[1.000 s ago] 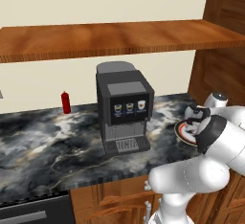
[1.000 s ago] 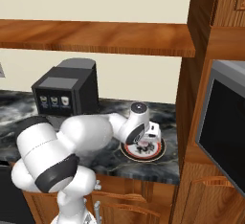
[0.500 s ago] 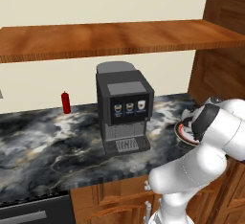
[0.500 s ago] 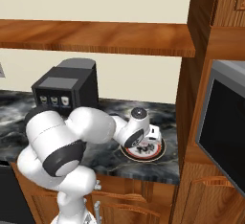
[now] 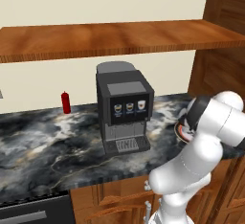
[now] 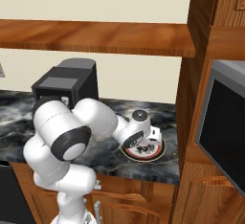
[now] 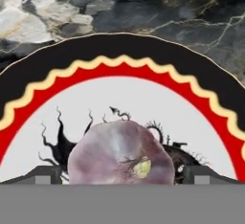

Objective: Pick the garlic from the counter and place it in the microwave. Then turn on the microwave.

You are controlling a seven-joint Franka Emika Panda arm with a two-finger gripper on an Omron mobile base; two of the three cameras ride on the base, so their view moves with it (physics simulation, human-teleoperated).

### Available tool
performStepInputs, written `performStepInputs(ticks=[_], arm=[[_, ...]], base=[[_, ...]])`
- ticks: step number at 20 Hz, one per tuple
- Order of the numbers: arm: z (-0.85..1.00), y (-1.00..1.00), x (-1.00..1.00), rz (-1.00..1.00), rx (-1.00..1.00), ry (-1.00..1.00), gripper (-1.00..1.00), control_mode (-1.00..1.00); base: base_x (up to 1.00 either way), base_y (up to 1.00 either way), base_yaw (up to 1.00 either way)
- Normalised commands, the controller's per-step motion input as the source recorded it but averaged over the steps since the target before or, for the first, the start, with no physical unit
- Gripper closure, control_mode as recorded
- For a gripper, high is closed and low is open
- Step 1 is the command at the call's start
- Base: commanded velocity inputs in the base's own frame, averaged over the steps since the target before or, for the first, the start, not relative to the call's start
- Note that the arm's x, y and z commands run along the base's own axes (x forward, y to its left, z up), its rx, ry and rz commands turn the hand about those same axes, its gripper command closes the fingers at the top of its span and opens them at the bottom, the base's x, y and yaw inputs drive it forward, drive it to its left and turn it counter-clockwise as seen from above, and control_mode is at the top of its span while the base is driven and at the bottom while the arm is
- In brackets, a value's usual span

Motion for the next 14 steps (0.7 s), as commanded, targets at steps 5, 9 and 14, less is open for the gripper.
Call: performStepInputs(ticks=[5, 9, 14], arm=[[-0.26, 0.0, 0.0, 0.0, 0.0, 0.0, 1.0, -1.0], [-0.08, 0.0, 0.0, 0.0, 0.0, 0.0, 1.0, -1.0], [0.06, 0.0, -0.32, 0.0, 0.0, -0.05, 1.0, -1.0]], base=[[0.0, 0.0, 0.0], [0.0, 0.0, 0.0], [0.0, 0.0, 0.0]])
